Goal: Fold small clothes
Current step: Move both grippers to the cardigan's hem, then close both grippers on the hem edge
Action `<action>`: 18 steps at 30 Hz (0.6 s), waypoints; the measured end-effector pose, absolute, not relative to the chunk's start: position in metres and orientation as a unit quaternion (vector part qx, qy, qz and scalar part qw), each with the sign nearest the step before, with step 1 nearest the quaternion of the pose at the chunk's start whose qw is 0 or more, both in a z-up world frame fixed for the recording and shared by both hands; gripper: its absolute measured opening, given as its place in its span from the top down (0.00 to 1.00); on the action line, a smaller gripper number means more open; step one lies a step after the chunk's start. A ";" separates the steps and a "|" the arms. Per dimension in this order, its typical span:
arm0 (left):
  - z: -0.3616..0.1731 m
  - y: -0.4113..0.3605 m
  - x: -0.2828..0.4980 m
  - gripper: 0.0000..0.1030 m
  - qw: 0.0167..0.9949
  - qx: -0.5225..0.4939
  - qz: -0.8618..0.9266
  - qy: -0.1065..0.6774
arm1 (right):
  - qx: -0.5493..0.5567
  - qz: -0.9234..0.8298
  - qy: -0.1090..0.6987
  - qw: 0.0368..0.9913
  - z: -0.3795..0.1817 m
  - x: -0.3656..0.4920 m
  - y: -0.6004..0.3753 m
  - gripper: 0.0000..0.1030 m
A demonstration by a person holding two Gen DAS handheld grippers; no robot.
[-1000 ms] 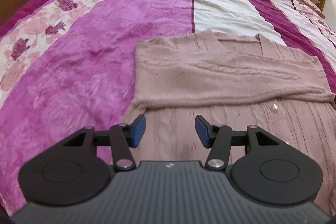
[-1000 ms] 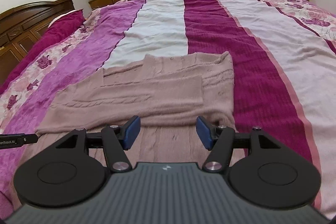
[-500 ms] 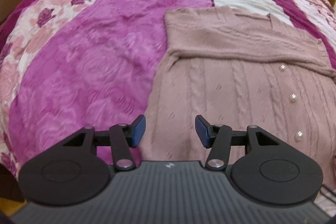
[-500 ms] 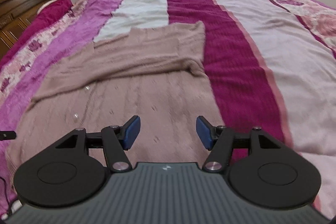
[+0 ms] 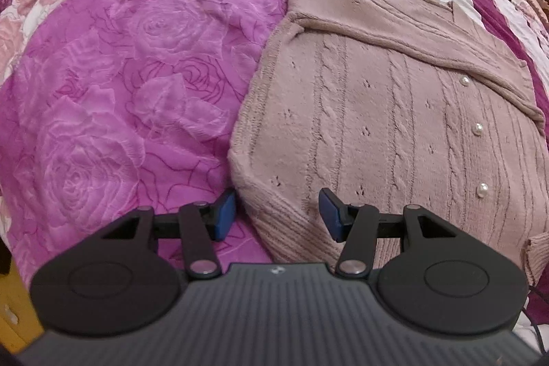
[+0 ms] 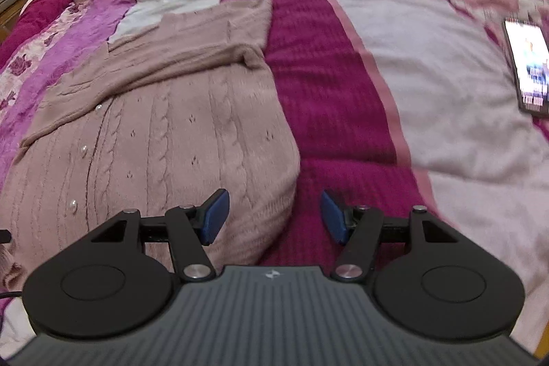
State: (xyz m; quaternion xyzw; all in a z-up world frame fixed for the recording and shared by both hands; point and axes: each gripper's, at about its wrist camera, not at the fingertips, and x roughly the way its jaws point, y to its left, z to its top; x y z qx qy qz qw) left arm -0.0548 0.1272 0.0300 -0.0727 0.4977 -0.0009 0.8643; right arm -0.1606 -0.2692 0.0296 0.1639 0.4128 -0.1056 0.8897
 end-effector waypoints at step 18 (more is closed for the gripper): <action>0.014 0.113 -0.045 0.44 0.853 -0.056 -0.033 0.519 | 0.187 -0.027 0.439 0.878 0.014 -0.146 -0.255 0.27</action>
